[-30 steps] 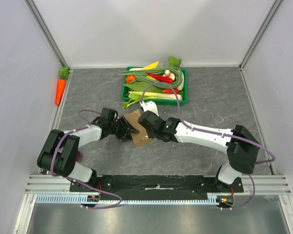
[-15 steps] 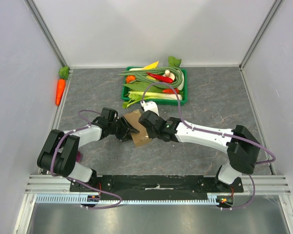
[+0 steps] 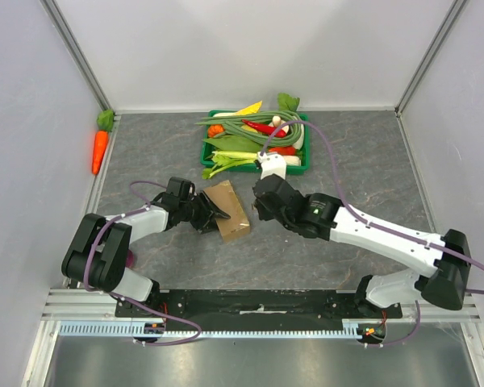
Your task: Unpack the express box
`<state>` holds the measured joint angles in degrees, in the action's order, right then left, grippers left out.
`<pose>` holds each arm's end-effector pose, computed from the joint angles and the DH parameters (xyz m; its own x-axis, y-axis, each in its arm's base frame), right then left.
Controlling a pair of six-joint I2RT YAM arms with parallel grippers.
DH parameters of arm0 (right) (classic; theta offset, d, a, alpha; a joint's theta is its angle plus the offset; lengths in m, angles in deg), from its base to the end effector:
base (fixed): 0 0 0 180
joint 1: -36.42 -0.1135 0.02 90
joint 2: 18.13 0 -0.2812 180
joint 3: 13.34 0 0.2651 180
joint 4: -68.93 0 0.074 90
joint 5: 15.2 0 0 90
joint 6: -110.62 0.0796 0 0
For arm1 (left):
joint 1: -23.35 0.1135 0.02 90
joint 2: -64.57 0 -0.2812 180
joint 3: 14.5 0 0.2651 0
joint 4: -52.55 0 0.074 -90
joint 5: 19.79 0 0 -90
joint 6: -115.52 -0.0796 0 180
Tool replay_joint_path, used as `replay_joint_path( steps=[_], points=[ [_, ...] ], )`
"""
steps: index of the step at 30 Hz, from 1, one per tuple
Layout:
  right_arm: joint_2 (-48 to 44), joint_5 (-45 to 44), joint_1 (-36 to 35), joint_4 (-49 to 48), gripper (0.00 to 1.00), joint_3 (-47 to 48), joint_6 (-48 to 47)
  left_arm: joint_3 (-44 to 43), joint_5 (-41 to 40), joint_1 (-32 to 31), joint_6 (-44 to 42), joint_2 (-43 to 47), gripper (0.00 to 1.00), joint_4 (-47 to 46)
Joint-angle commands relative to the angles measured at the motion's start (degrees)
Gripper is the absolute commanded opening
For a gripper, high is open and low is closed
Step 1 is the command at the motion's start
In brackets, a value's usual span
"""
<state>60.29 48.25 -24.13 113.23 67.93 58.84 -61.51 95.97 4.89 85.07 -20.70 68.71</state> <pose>0.1968 0.2761 0.3060 -0.6357 -0.0003 -0.7719 -0.2812 0.9314 0.2313 0.2639 -0.1246 0.1111 -0.8436 -0.5369 0.0098 -0.3990 0.6144 -0.6807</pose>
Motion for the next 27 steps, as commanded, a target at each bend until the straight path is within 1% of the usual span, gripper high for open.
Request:
replay_joint_path(
  steps=[1, 2, 3, 5, 7, 9, 12, 16, 17, 18, 20, 21, 23, 24, 25, 26, 27],
  points=[
    [-1.8, -6.8, -0.2, 1.1, 0.00, 0.1, 0.8, 1.5, -11.3, 0.5, -4.5, -1.9, 0.24, 6.8],
    [-1.5, -7.6, 0.2, 0.9, 0.00, 0.4, 0.3, 1.4, -10.9, 0.5, -5.6, -1.5, 0.30, 6.7],
    [-0.3, -8.6, 0.9, 0.3, 0.00, 0.6, -0.4, 1.2, -10.6, 0.5, -6.2, -1.0, 0.38, 6.9],
    [1.6, -8.6, 2.0, -0.6, 0.00, 1.6, -2.6, 1.0, -10.0, 0.5, -7.2, 1.5, 0.48, 7.0],
    [4.6, -5.5, 4.8, -3.2, 0.00, 1.8, -4.2, 1.4, -9.7, 0.5, -7.5, 5.5, 0.65, 6.9],
    [7.9, -2.6, 7.6, -6.4, 0.00, 1.8, -7.1, 1.8, -9.8, 0.5, -8.9, 8.4, 0.78, 5.6],
    [13.2, 2.4, 10.2, -8.8, 0.00, 3.0, -10.4, 0.7, -12.6, 0.4, -10.9, 11.3, 0.85, 5.9],
    [16.8, 8.5, 10.3, -10.2, 0.00, 4.7, -12.1, -4.5, -14.9, 0.4, -13.0, 8.7, 0.85, 8.7],
    [16.9, 11.1, 10.3, -11.3, 0.00, 3.5, -11.9, -5.2, -14.8, 0.5, -13.8, 8.0, 0.84, 8.3],
    [17.5, 12.4, 10.3, -12.9, 0.00, 3.0, -11.9, -5.5, -14.3, 0.5, -14.5, 6.1, 0.82, 6.4],
    [17.8, 16.3, 10.2, -13.3, 0.00, 2.3, -11.9, -6.8, -14.9, 0.5, -15.6, 4.0, 0.80, 5.7],
    [17.7, 17.7, 10.2, -13.6, 0.00, 2.0, -11.8, -7.1, -14.3, 0.5, -16.2, 2.3, 0.76, 5.1],
    [16.5, 19.7, 10.0, -14.8, 0.00, 0.4, -11.9, -7.2, -12.4, 0.5, -18.2, 0.5, 0.73, 1.9],
    [15.7, 21.6, 9.8, -15.5, 0.00, -0.1, -11.9, -7.4, -8.8, 0.5, -19.3, -1.5, 0.65, 0.6],
    [15.4, 22.6, 9.7, -15.4, 0.00, -0.4, -11.7, -8.1, -7.5, 0.5, -20.2, -2.7, 0.59, -0.2],
    [15.1, 24.0, 9.6, -15.4, 0.00, -1.1, -11.7, -8.6, -6.3, 0.4, -21.8, -3.7, 0.56, -0.3],
    [14.5, 26.2, 9.1, -15.4, 0.00, -1.5, -11.8, -9.0, -3.0, 0.4, -22.6, -5.1, 0.50, -0.3]
  ],
)
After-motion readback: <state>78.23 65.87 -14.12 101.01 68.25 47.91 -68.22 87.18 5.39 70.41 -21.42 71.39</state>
